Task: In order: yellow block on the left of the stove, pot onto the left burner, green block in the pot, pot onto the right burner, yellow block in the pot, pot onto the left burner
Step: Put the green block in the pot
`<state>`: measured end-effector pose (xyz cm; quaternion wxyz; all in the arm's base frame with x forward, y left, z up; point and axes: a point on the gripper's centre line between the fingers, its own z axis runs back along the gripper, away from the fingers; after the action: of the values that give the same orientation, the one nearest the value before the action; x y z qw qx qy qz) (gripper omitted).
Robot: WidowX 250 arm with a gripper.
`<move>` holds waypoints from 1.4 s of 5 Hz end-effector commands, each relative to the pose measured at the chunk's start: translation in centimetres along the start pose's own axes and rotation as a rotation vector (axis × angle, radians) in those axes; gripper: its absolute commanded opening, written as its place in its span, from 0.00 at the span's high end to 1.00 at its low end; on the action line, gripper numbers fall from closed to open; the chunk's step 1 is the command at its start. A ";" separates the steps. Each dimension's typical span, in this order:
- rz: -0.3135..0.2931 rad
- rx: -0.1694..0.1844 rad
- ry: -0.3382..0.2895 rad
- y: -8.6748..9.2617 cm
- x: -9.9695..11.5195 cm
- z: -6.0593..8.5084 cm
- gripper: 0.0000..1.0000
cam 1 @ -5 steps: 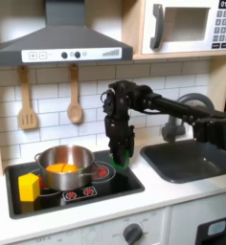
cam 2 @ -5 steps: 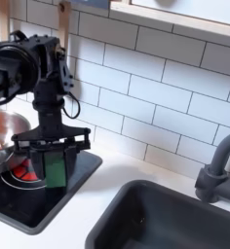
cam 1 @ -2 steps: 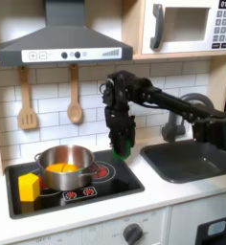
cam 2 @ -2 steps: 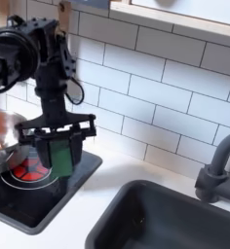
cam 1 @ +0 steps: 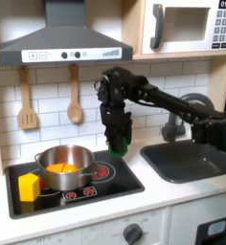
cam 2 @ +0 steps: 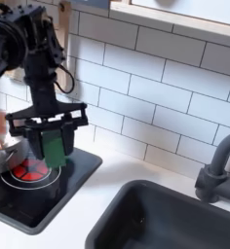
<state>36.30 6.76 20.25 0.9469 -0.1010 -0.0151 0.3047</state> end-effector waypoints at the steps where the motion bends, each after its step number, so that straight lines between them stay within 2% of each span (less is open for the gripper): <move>1: 0.011 0.002 -0.020 1.4 0.7 1.0 1.00; 3: 0.000 0.041 -0.095 2.3 1.0 1.5 1.00; 4: -0.015 0.037 -0.145 2.3 0.6 2.5 1.00; 5: -0.014 0.043 -0.124 2.5 0.6 1.7 1.00; 6: -0.011 0.035 -0.151 2.7 0.6 2.3 1.00; 7: -0.020 0.039 -0.153 2.8 0.6 2.4 1.00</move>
<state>34.96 10.16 21.83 0.9461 -0.0596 -0.0823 0.3075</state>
